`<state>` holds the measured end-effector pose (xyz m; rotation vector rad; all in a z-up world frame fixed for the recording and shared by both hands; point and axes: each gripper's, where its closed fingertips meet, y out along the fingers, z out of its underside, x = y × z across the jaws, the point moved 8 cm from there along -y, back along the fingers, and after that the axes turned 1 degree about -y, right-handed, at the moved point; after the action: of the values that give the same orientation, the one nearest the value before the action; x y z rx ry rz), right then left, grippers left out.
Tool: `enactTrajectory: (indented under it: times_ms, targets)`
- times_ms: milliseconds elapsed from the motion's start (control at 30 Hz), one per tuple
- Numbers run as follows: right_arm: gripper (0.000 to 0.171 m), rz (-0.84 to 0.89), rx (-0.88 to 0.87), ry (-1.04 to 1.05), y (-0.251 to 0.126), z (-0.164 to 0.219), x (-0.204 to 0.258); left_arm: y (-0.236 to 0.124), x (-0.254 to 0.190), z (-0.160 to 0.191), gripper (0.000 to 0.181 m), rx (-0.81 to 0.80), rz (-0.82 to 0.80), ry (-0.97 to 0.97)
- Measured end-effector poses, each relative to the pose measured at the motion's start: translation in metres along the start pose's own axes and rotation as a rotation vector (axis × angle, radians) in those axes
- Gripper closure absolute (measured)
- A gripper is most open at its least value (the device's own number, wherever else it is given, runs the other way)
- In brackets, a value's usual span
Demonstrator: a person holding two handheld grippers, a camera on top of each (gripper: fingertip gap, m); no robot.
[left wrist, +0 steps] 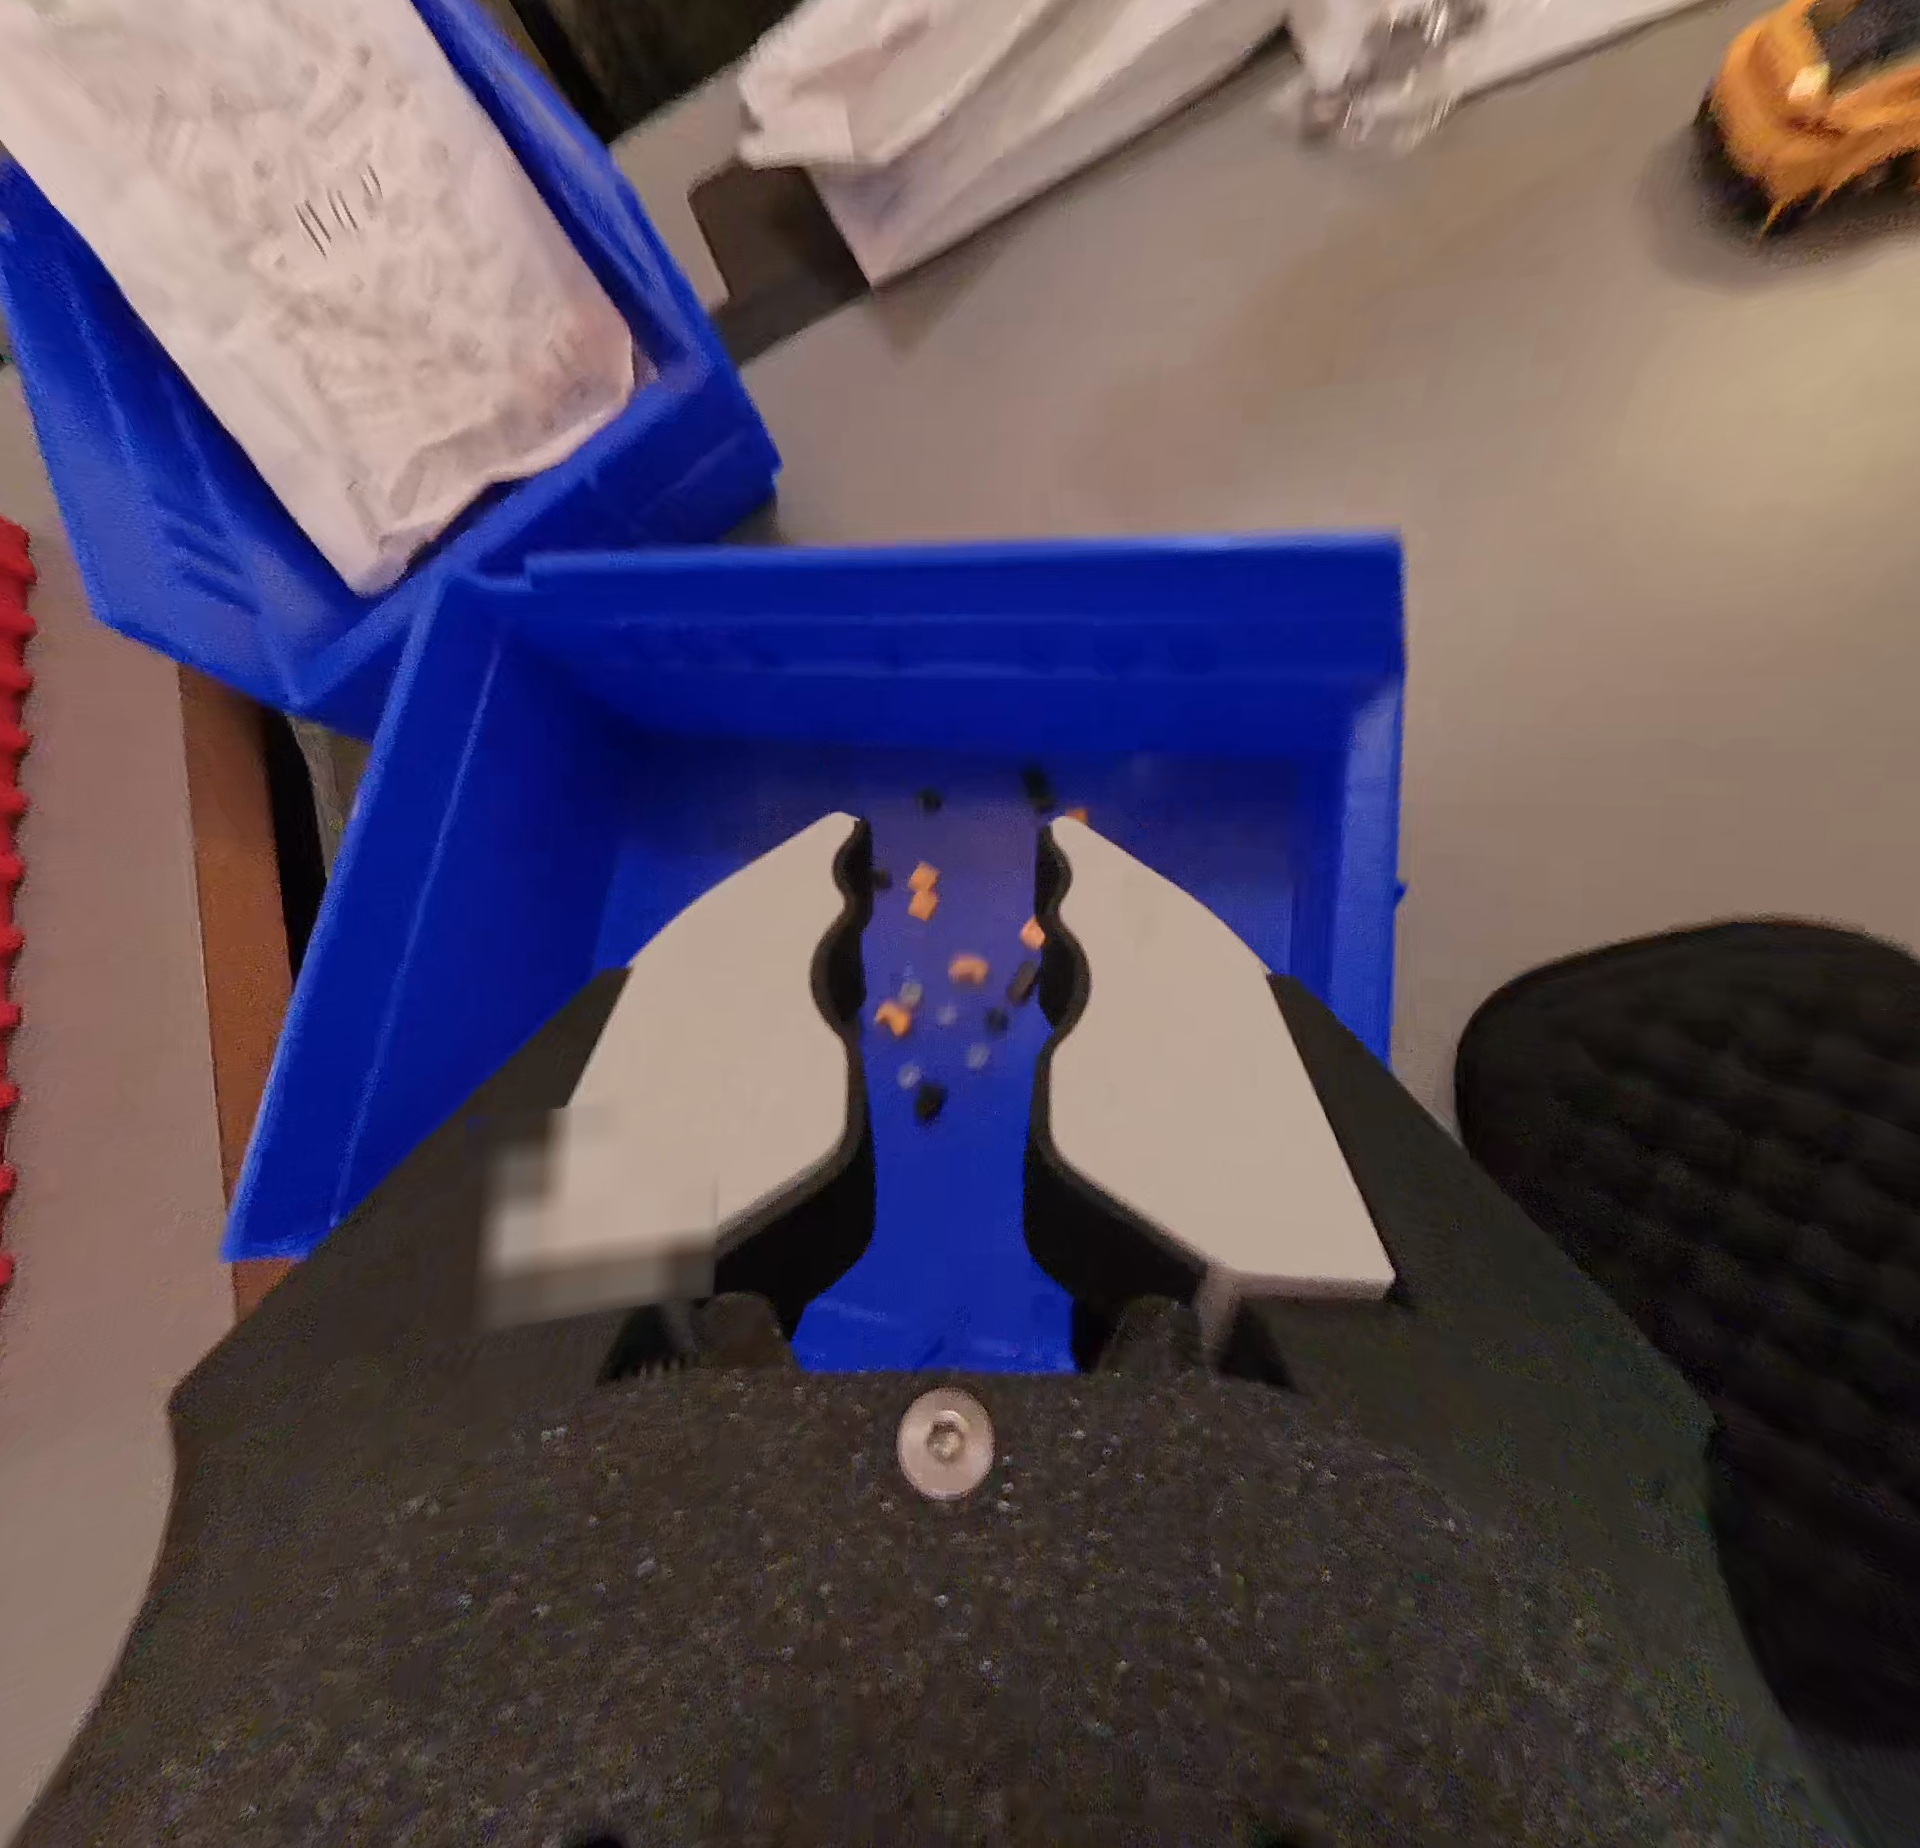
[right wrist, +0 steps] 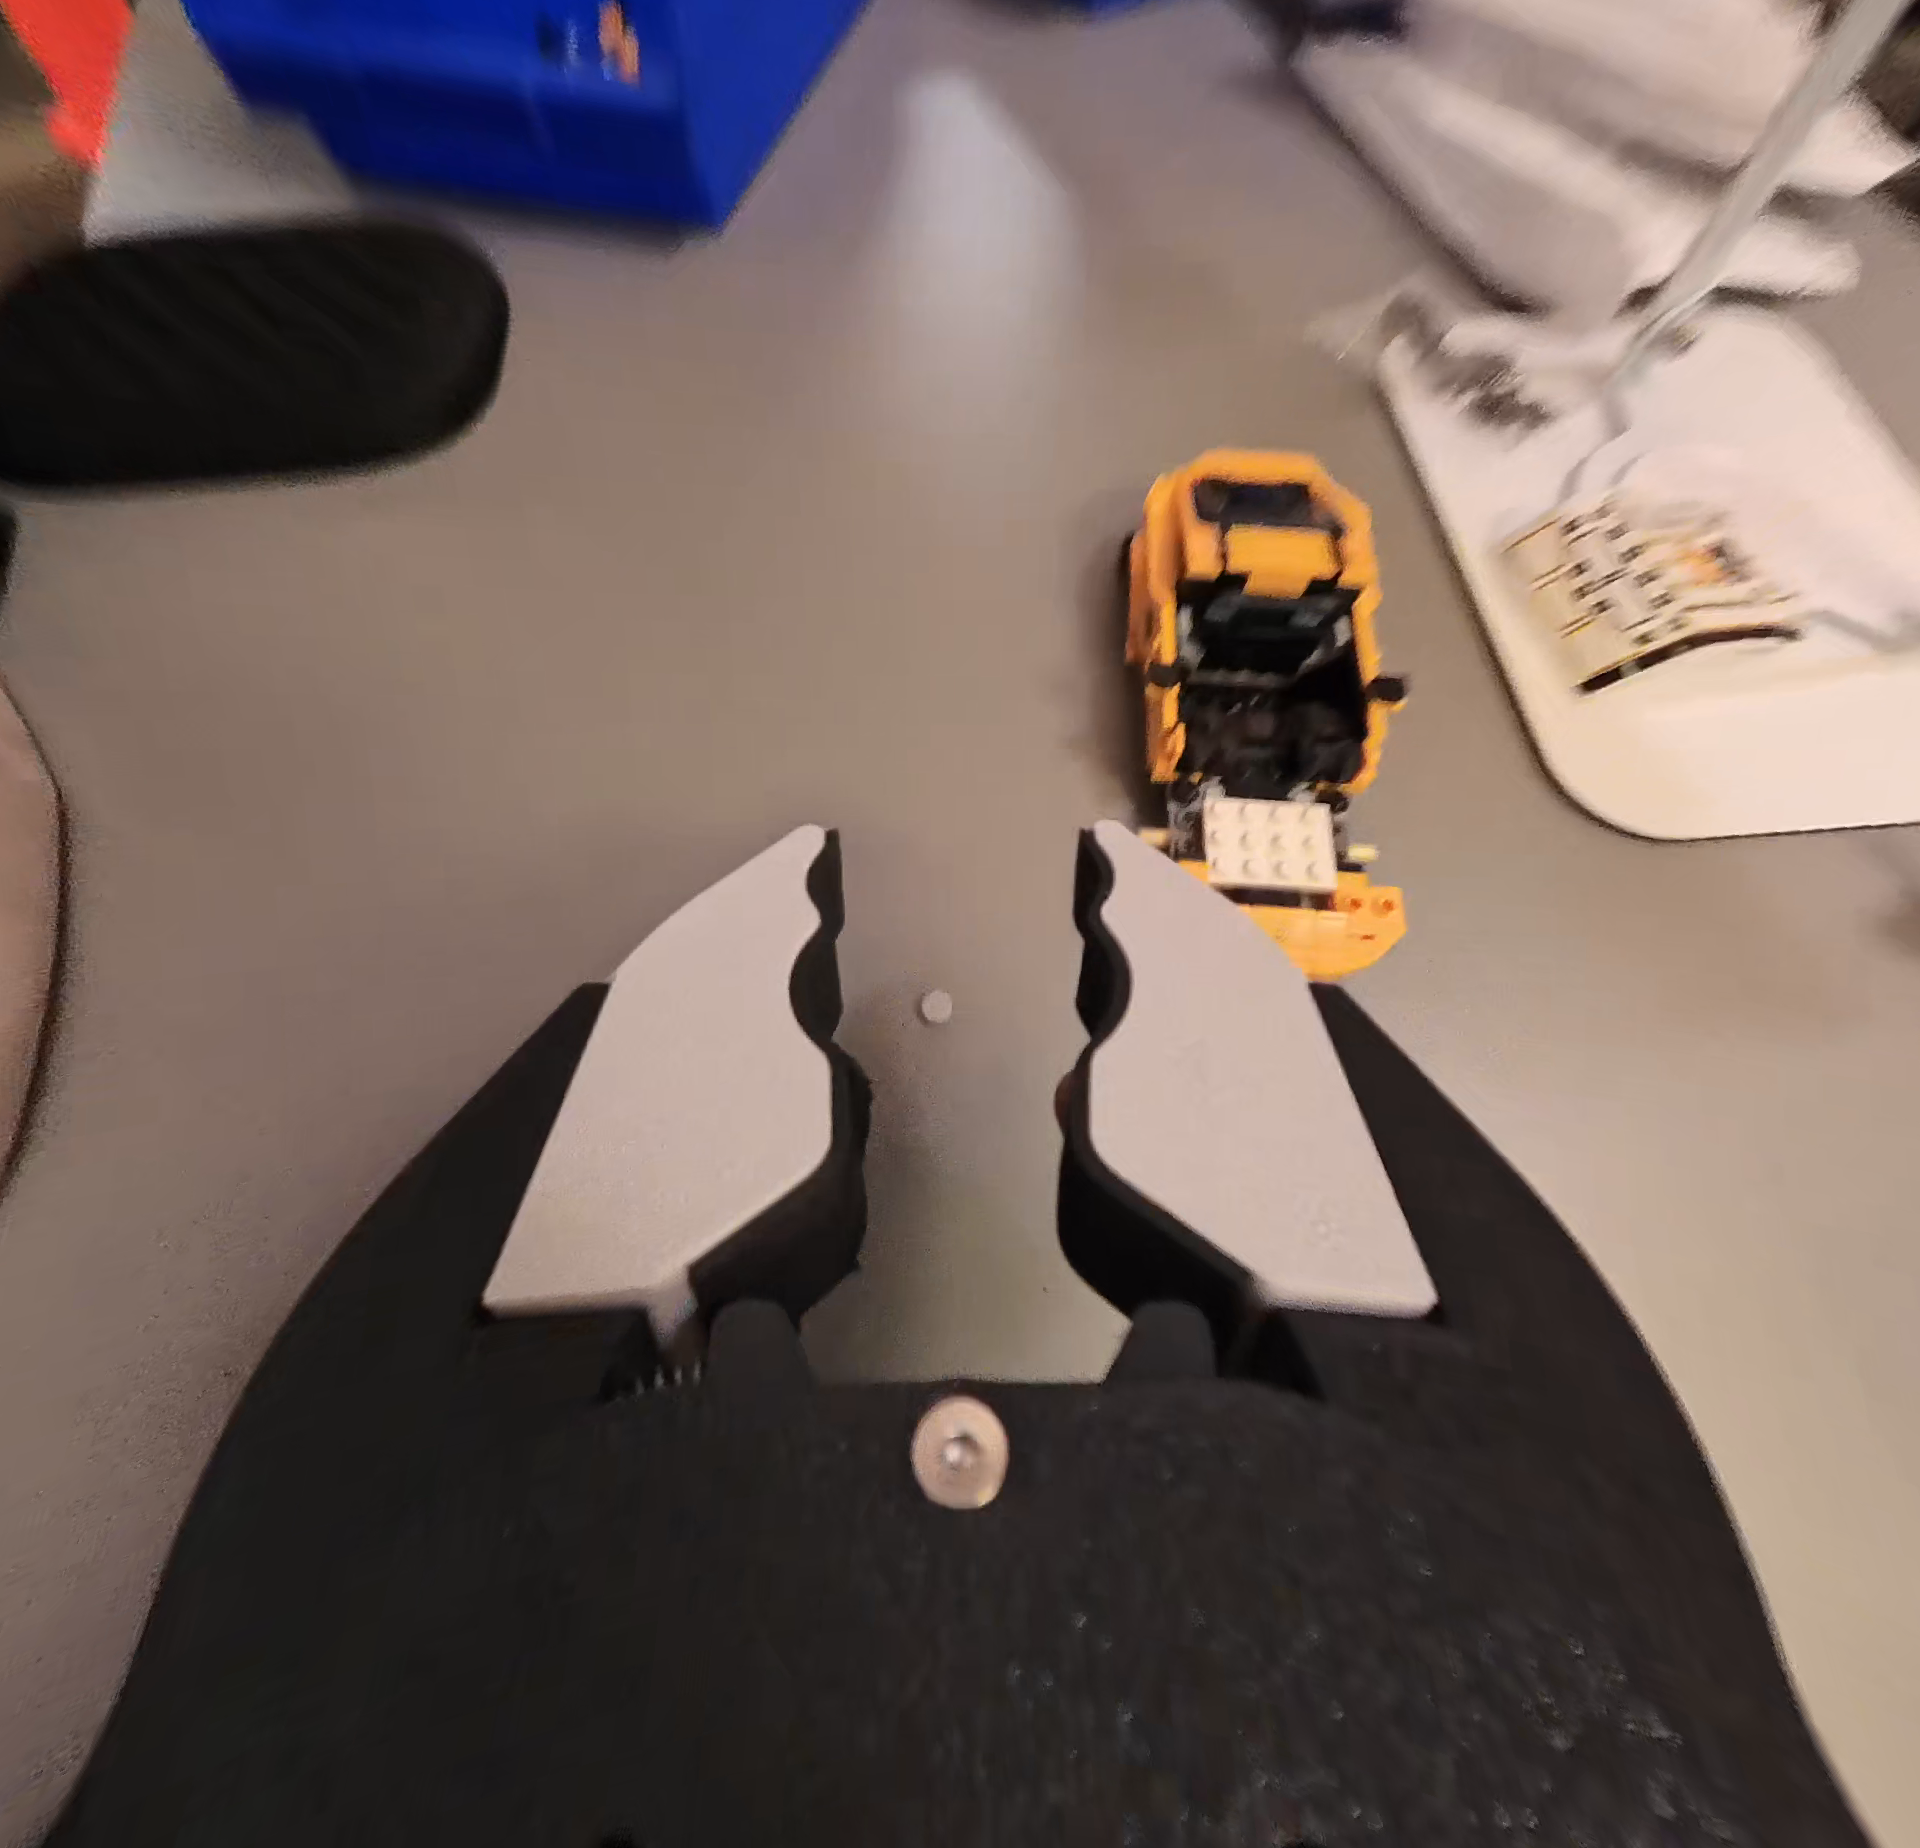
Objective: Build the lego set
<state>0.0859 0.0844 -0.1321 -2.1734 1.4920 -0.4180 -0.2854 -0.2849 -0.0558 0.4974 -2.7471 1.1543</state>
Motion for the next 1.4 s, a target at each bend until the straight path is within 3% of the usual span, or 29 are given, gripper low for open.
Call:
enactTrajectory:
  times_ms: [33, 100, 133, 300, 400, 700, 1133, 1267, 1400]
  targets:
    - [0.133, 0.027, -0.060, 0.016, -0.005, -0.002, 0.001, 0.000, 0.007, 0.005, 0.156, 0.045, 0.020, 0.007]
    - [0.159, 0.049, -0.159, 0.032, -0.014, -0.002, 0.005, 0.004, 0.017, 0.014, 0.179, 0.122, 0.070, 0.050]
    - [0.171, 0.029, -0.193, 0.024, -0.018, 0.000, 0.008, 0.008, 0.020, 0.019, 0.181, 0.168, 0.107, 0.073]
    - [0.171, 0.083, -0.312, 0.066, -0.025, 0.001, 0.008, 0.043, 0.018, 0.039, 0.180, 0.392, 0.214, 0.283]
    - [0.167, 0.108, -0.331, 0.105, -0.026, 0.002, 0.005, 0.067, 0.014, 0.045, 0.165, 0.495, 0.287, 0.369]
    - [0.167, 0.124, -0.317, 0.126, -0.020, 0.012, 0.003, 0.106, 0.017, 0.053, 0.162, 0.611, 0.400, 0.503]
    - [0.168, 0.125, -0.294, 0.134, -0.016, 0.018, 0.000, 0.118, 0.019, 0.054, 0.176, 0.636, 0.445, 0.468]
    - [0.169, 0.131, -0.303, 0.134, -0.018, 0.017, -0.001, 0.093, 0.017, 0.021, 0.176, 0.490, 0.348, 0.429]
    - [0.170, 0.136, -0.322, 0.145, -0.018, 0.017, -0.003, 0.055, -0.030, -0.031, 0.175, 0.286, 0.344, 0.492]
